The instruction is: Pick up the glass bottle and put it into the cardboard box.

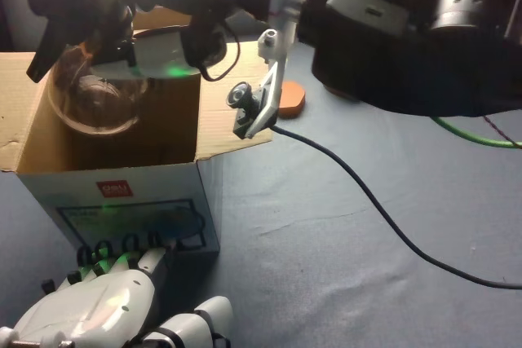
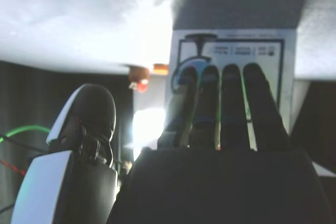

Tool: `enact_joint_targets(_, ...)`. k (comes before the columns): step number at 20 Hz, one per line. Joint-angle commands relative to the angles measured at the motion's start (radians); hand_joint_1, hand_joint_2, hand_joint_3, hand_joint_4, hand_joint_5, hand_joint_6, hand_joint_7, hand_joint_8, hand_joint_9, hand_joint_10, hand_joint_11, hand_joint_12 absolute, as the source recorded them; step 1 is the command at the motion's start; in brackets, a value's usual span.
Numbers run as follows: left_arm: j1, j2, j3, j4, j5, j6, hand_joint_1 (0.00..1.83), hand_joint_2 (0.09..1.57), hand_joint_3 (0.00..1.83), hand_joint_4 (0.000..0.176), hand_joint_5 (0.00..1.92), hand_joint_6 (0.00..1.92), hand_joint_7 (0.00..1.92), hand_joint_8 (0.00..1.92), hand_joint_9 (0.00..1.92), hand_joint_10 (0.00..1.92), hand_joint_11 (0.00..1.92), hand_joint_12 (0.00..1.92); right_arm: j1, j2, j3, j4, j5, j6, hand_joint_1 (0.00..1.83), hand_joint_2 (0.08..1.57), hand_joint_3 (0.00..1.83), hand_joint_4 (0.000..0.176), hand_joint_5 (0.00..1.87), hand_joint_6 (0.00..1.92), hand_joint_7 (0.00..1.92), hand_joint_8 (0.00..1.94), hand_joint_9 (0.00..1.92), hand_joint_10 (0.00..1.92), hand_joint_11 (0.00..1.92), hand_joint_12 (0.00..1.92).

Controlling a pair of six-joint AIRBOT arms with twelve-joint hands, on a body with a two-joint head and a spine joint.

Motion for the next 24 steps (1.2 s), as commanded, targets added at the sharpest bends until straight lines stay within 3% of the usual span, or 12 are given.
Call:
enact_joint_targets(1,-0.006,0.005,0.005,0.080,-0.050,-0.015,0.00,1.31,0.00,0.000,0.04,0.00,0.03,0.00,0.00,0.00,0.00,0.00,0.003,-0.006,0.004,0.026,0.119,-0.022,1.36,1.16,0.00,0.000,0.79,1.20,0.96,1.03,0.83,1.40,0.79,1.57)
enact_joint_targets(6,0.000,0.010,0.005,0.081,-0.044,-0.028,0.00,1.31,0.00,0.000,0.04,0.00,0.03,0.00,0.00,0.00,0.00,0.00,-0.020,-0.038,0.027,0.139,0.111,-0.107,1.36,1.16,0.00,0.000,0.79,1.20,0.96,1.03,0.83,1.40,0.79,1.58)
enact_joint_targets(24,0.022,0.024,-0.010,0.081,-0.044,-0.055,0.00,1.31,0.00,0.000,0.00,0.00,0.00,0.00,0.00,0.00,0.00,0.00,-0.046,-0.031,0.045,0.140,0.091,-0.166,1.36,1.16,0.00,0.000,0.79,1.21,0.95,1.06,0.82,1.40,0.78,1.59)
